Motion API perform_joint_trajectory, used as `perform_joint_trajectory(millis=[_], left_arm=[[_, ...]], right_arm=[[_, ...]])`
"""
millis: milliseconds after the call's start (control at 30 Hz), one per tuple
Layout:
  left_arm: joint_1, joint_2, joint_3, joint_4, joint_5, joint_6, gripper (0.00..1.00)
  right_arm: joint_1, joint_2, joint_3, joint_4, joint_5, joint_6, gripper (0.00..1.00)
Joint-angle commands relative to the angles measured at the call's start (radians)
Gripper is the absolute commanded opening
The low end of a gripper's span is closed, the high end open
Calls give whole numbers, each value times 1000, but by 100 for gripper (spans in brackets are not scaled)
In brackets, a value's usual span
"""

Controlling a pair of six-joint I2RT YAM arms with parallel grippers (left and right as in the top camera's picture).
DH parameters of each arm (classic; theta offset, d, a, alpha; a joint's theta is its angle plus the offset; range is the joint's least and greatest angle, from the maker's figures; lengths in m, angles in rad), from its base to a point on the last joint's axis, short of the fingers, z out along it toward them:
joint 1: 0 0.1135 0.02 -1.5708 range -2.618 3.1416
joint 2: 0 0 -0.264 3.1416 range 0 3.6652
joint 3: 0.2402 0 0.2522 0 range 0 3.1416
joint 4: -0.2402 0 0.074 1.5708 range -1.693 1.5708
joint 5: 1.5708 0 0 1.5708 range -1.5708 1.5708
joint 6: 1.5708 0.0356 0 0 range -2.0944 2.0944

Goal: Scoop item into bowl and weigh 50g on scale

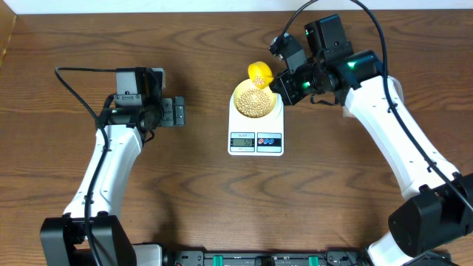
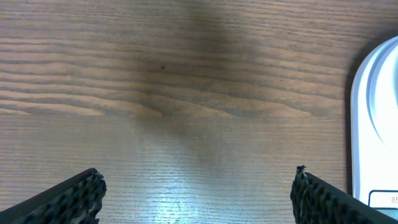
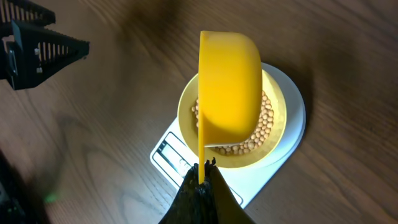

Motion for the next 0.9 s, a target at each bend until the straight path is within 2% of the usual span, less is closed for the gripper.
perform_joint_trajectory(millis=[0, 300, 400, 533, 633, 867], left_arm=[[5, -11, -7, 2, 12, -8, 98], [5, -11, -7, 2, 12, -8, 98], [5, -11, -7, 2, 12, -8, 98], [5, -11, -7, 2, 12, -8, 98], [5, -11, -7, 2, 12, -8, 98], [5, -11, -7, 2, 12, -8, 98]], right_arm=[[-7, -8, 18, 7, 8, 14, 1], [-9, -8, 18, 11, 53, 19, 1], [-9, -8, 18, 10, -63, -28, 1], [-10, -8, 18, 3, 48, 25, 1], [-10, -8, 18, 3, 2, -19, 1], [-10, -8, 18, 3, 28, -28, 1]])
